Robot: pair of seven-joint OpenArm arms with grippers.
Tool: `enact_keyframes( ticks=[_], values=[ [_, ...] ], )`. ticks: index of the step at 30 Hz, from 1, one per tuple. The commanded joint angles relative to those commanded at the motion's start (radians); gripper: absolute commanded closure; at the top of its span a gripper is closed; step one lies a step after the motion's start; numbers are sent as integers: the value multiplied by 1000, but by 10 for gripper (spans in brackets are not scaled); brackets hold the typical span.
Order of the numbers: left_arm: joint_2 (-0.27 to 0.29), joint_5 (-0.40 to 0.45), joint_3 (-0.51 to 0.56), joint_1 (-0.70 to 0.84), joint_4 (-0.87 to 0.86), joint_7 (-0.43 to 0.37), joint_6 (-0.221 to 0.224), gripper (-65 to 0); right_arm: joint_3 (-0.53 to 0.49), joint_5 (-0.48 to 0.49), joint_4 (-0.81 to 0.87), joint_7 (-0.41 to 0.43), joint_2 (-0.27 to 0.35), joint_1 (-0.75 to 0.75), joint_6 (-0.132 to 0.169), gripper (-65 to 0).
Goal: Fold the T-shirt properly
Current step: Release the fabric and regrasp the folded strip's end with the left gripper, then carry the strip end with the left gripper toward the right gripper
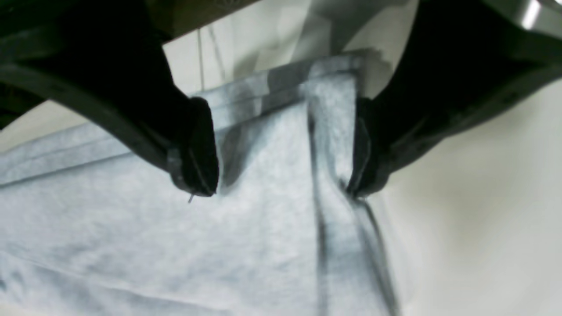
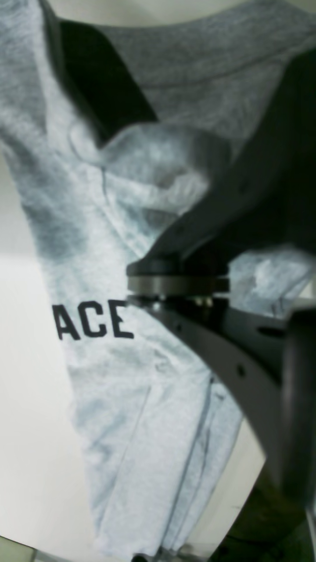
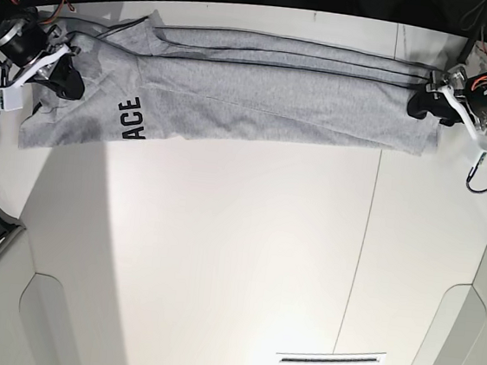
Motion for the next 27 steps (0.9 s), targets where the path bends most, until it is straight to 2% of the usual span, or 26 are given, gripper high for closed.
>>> enact_keyframes(
  ticks=[3,8,9,10,12,13,16,19,21,23,27],
  values=[
    [0,14,34,0,0,-18,0,-470,0,0,0,-14,0,0,0,0],
    [0,-13,35,-1,0,-23,-13,-456,0,34,0,-16,0,0,0,0],
    [0,-12,35,-1,0,-29,-13,-417,0,37,0,-16,0,0,0,0],
    [0,-11,35,-2,0,-35,-13,-338,0,37,0,-16,0,0,0,0],
    [0,-11,35,-5,0,-49,-13,-90,0,37,0,-16,0,0,0,0],
    [-1,-11,35,-6,0,-60,-13,0,0,36,0,-16,0,0,0,0],
    [0,-11,29,-15,0,-84,-36,0,0,37,0,-16,0,1,0,0],
    [0,-10,-26,-51,0,-84,-33,0,0,36,0,-17,0,3,0,0],
    [-1,27,-92,-82,1,-84,-19,0,0,36,0,-17,0,3,0,0],
    [-8,60,-141,-101,16,-60,-21,0,0,35,0,-18,0,11,0,0],
    [-25,68,-146,-100,137,-33,-20,0,0,34,0,-27,0,44,2,0]
  ],
)
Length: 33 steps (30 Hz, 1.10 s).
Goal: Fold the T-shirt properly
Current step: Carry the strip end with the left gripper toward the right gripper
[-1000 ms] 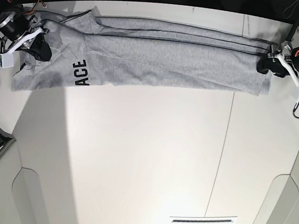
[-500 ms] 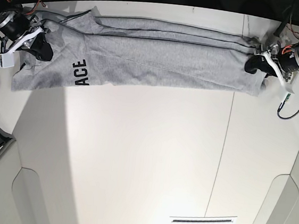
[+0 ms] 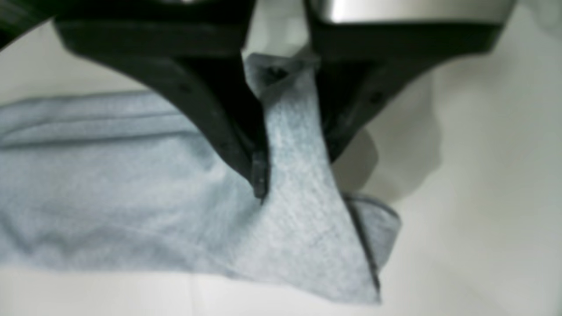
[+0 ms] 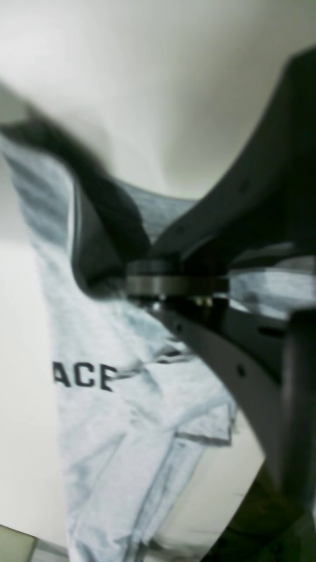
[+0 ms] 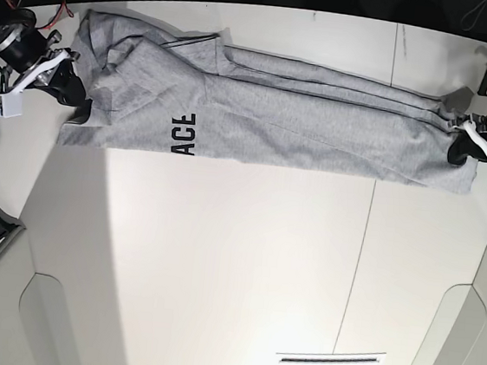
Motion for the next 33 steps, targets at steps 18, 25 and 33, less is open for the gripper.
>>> enact_keyframes(
  ticks=[18,25,33],
  values=[
    [189,362,523,61,381,-81,65,0,0,-21,0,-21,0,6,1,0],
    [208,437,719,-8,190,-282,68,-414,18,18,0,-77,0,-2,1,0],
    [208,406,872,-20,176,-298,68,-417,222,54,0,-87,8,-16,1,-337]
  ],
)
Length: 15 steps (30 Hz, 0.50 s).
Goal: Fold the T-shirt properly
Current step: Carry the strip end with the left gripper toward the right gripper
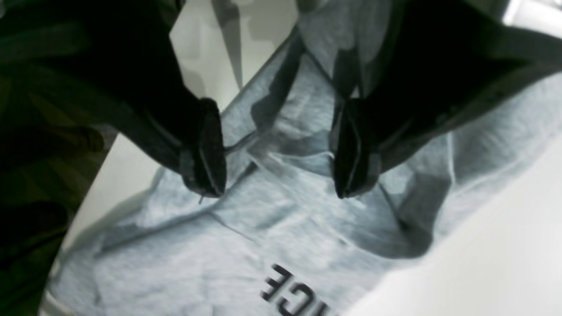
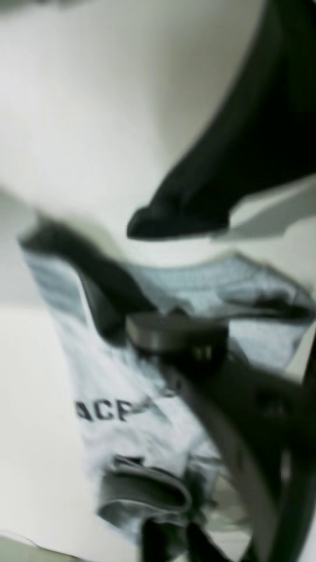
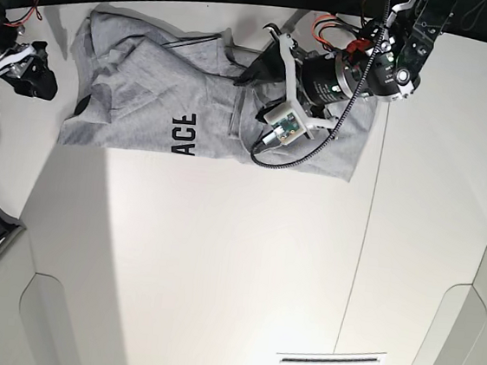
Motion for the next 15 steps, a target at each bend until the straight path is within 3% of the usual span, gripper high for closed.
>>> enact_keyframes(
  ticks=[3,11,15],
  values=[
    [8,-35,6,0,0,1,0,-417,6,-3,-28,8,18,0,0,-391],
    [162,-80,6,0,0,16,-18,-417,-2,79,-154,11,25,3,11,-390],
    [197,-90,6,0,0,32,-39,-416,-2,113,-136,-54,25,3,22,-388]
  ],
)
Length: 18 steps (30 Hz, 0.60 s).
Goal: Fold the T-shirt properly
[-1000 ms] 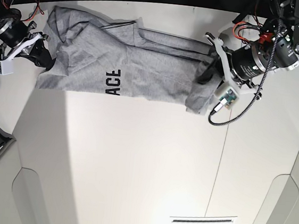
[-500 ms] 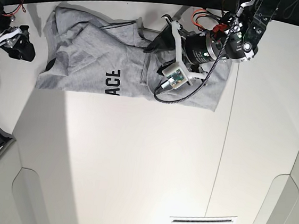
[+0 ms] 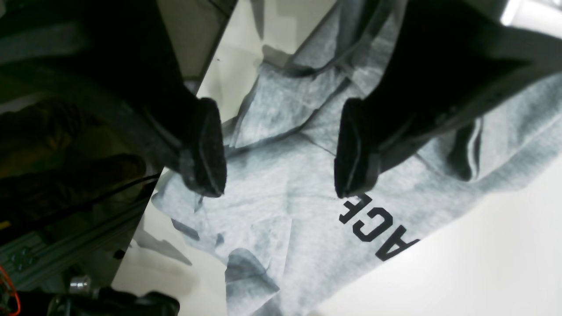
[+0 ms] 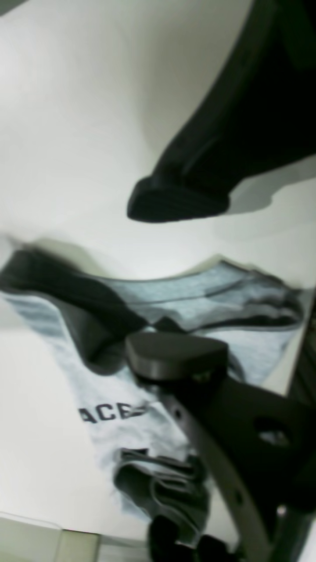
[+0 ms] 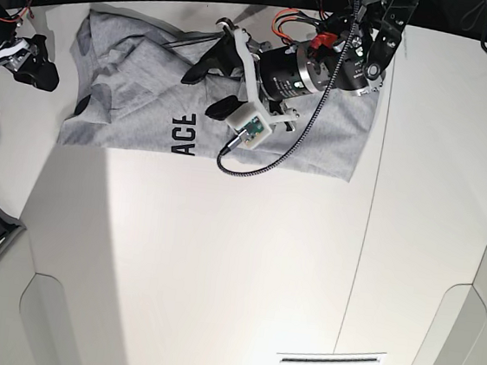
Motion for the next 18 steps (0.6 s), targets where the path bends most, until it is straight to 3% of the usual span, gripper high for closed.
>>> enact_keyframes(
  ticks=[2,4,6,7,9,10,14,18],
  values=[
    [0,0,0,-3,1,-1,0,-416,0,-1,8,-6,0,-1,4,-361],
    [0,2,0,-3,2,0,0,-389,0,0,21,-10,0,-3,3,-230],
    [0,2,0,-3,2,0,0,-273,0,5,45,-23,-1,-3,3,-23],
    [0,2,0,-3,2,7,0,-189,0,20,61,-25,0,-4,3,0],
    [0,2,0,-3,2,31,0,-30,0,45,104,-25,-1,-5,4,0],
    [-1,2,0,-3,2,43,0,0,0,45,132,-25,-1,-5,4,0],
    [-1,6,-1,-3,2,50,0,0,0,45,241,8,0,3,5,0],
    [-1,14,-1,-3,2,50,0,0,-42,10,247,57,0,55,4,0]
  ],
)
